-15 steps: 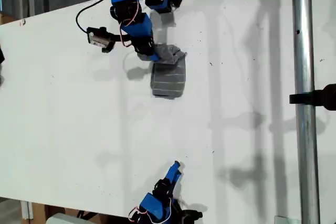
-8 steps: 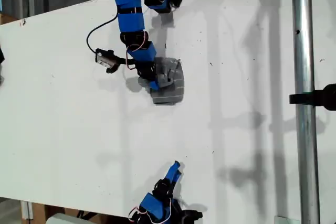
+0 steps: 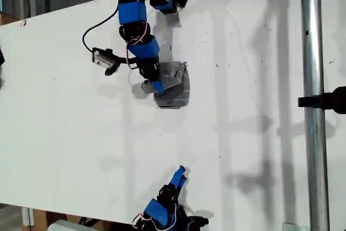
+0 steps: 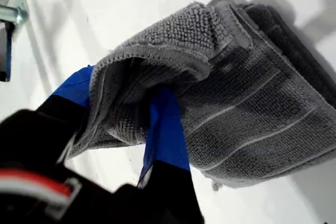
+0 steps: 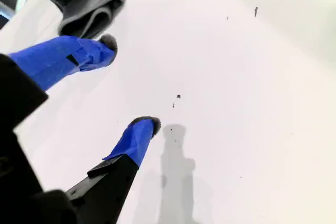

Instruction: Grasp corners of a towel and fold twice.

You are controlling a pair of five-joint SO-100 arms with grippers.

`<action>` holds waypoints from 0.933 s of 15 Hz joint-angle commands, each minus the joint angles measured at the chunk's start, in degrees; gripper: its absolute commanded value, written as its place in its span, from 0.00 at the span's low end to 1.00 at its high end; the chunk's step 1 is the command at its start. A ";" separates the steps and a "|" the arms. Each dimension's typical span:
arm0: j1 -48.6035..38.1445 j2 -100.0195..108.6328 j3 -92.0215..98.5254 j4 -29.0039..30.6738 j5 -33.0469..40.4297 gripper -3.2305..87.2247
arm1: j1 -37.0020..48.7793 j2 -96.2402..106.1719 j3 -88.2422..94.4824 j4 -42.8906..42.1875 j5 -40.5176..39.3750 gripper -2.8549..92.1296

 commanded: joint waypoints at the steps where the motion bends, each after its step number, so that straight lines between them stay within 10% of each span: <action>1: 0.09 0.44 -0.53 -1.05 -0.26 0.31 | -0.09 1.05 -1.32 -8.26 -1.05 0.16; 4: 0.44 0.44 -0.44 -1.05 0.09 0.31 | -0.26 -1.49 -2.99 -3.96 -5.80 0.45; 7: 0.26 0.44 -0.26 -1.05 0.44 0.31 | -0.53 -0.70 -2.64 -2.20 -6.68 0.48; 10: -0.18 0.44 1.76 -1.14 -0.09 0.30 | 1.05 25.93 13.45 -4.31 -4.66 0.19; 14: -2.64 0.44 5.71 0.09 0.79 0.24 | 0.35 74.09 36.65 33.75 8.26 0.03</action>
